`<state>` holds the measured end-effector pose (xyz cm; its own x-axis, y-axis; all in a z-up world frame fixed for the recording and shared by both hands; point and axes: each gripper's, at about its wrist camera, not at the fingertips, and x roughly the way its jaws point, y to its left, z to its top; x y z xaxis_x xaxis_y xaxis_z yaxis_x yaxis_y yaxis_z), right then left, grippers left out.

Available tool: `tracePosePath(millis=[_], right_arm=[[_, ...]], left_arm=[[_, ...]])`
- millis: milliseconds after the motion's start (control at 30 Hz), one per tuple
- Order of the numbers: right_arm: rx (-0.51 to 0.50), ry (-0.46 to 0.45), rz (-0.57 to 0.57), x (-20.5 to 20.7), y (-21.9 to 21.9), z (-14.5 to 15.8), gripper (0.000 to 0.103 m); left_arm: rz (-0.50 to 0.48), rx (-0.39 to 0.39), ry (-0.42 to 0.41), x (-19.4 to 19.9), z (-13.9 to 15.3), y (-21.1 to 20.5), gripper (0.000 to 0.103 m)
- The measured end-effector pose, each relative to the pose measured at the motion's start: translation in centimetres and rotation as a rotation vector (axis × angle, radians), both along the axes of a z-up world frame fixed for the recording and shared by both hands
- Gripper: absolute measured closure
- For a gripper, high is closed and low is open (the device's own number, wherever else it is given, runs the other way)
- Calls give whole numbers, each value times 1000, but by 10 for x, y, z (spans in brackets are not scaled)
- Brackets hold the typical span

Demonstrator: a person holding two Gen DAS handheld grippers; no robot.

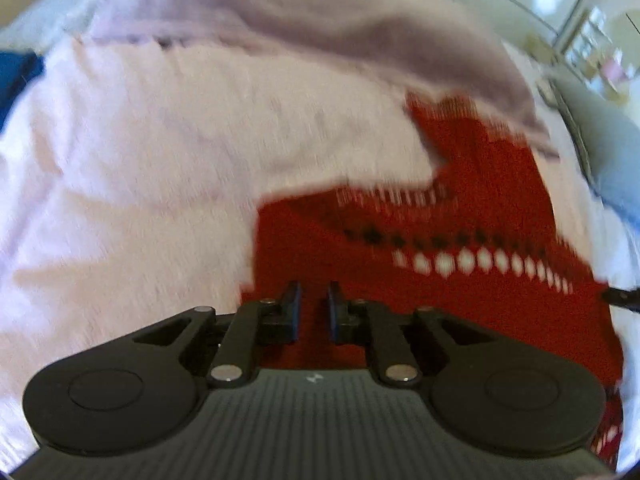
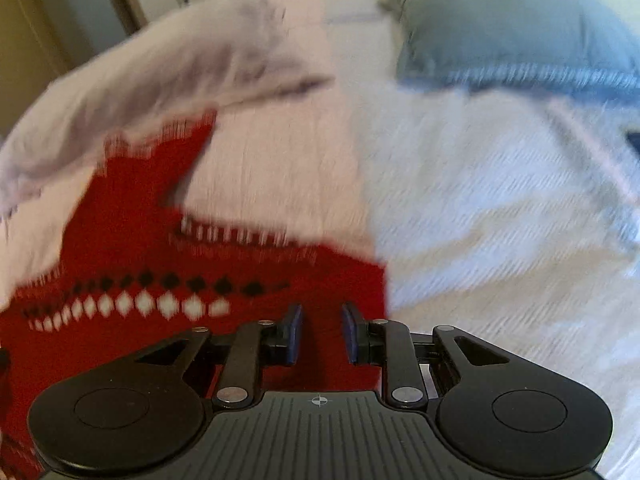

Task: Fold clothes

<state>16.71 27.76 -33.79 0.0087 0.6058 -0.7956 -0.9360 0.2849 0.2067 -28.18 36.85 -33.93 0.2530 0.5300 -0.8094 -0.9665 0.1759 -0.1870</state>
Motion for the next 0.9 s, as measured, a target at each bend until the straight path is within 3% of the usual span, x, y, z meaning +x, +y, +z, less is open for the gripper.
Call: tracePosePath(millis=[133,233,333,433,533,700,833,867,900], right_arm=[[-37,13,65,2,15,-9,78],[-172,-66,100,-4,34,-29,78],[-117,-62,89,-7,47,-14,78],[-35,32,87,0,71,-2,78],[-24,204,108,11,118,-9,78],[-31,495,69,27,193,-39,76],[-18,618,-1,32,228,-63,71],[-10,626,-4,32,233,-67,71],[-4,613,3,29,237,-69,72]], left_arm=[[-68,-17,14,10,-1,14,85],[-67,-105,78,20,-17,30,86],[-39,-116,50,27,-15,53,87],[-17,-85,-25,33,-4,82,79],[-32,-95,-106,53,-5,126,67],[-43,-197,-328,90,-29,192,55],[-7,-255,-378,114,-58,231,58],[-15,-257,-394,117,-62,237,66],[-33,-256,-391,122,-65,242,87]])
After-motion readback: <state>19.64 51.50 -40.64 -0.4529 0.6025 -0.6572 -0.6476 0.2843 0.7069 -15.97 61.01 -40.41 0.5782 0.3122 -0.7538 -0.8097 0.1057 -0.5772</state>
